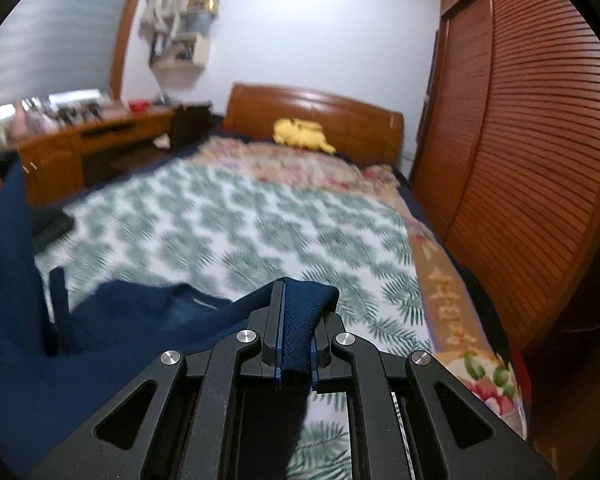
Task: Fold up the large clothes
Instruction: 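Fold the lifted hem over toward the collar and open both tools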
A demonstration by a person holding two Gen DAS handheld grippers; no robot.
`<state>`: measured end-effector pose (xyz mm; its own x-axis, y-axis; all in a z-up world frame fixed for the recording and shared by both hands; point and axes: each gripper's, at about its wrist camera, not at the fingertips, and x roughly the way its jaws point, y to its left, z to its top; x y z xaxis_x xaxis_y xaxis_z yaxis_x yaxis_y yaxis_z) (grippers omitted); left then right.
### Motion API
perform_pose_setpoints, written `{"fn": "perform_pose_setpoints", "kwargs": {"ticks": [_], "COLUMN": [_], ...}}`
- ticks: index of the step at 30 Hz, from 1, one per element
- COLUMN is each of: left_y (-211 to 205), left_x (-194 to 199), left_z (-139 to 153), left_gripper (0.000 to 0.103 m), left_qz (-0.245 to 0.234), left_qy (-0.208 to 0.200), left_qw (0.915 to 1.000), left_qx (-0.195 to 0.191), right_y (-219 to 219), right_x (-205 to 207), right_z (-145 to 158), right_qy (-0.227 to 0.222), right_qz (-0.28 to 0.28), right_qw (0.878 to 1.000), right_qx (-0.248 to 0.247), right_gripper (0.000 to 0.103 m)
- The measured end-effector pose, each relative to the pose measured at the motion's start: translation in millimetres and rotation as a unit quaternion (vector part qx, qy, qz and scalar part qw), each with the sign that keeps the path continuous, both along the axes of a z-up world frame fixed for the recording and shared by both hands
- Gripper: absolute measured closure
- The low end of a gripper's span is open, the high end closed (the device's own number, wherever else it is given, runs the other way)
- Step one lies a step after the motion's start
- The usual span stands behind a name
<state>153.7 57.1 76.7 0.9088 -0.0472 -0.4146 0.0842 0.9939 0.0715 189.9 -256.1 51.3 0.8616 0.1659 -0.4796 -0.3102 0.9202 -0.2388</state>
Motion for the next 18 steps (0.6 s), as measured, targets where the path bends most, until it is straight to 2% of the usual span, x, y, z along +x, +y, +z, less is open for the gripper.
{"fn": "perform_pose_setpoints", "kwargs": {"ticks": [5,11,14,15,16,18], "left_y": [-9.9,-18.7,-15.0,-12.2,-7.8,-0.1], "left_x": [50.1,73.2,79.5,80.1,80.0,80.9], "left_z": [-37.9,-71.1,-81.4,-84.8,-89.2,-93.6], "left_gripper": [0.102,0.102,0.101,0.101,0.100,0.098], "left_qz": [-0.009,-0.020,-0.027,-0.032,-0.037,-0.038], "left_qy": [0.033,0.041,0.041,0.039,0.037,0.034], "left_qw": [0.9991,0.9985,0.9983,0.9981,0.9977,0.9974], "left_qx": [-0.027,-0.030,-0.032,-0.036,-0.042,-0.050], "right_y": [4.8,2.7,7.3,8.6,9.9,15.3], "right_x": [55.2,81.5,84.9,83.3,82.7,78.0], "right_z": [-56.4,-102.4,-113.5,-115.3,-116.1,-116.7], "right_qy": [0.041,0.086,0.095,0.093,0.092,0.085], "right_qz": [-0.021,-0.039,-0.053,-0.056,-0.056,-0.059], "right_qw": [0.999,0.996,0.994,0.994,0.994,0.995], "right_qx": [-0.012,-0.004,-0.011,-0.012,-0.011,-0.013], "right_gripper": [0.096,0.092,0.081,0.075,0.062,0.046]}}
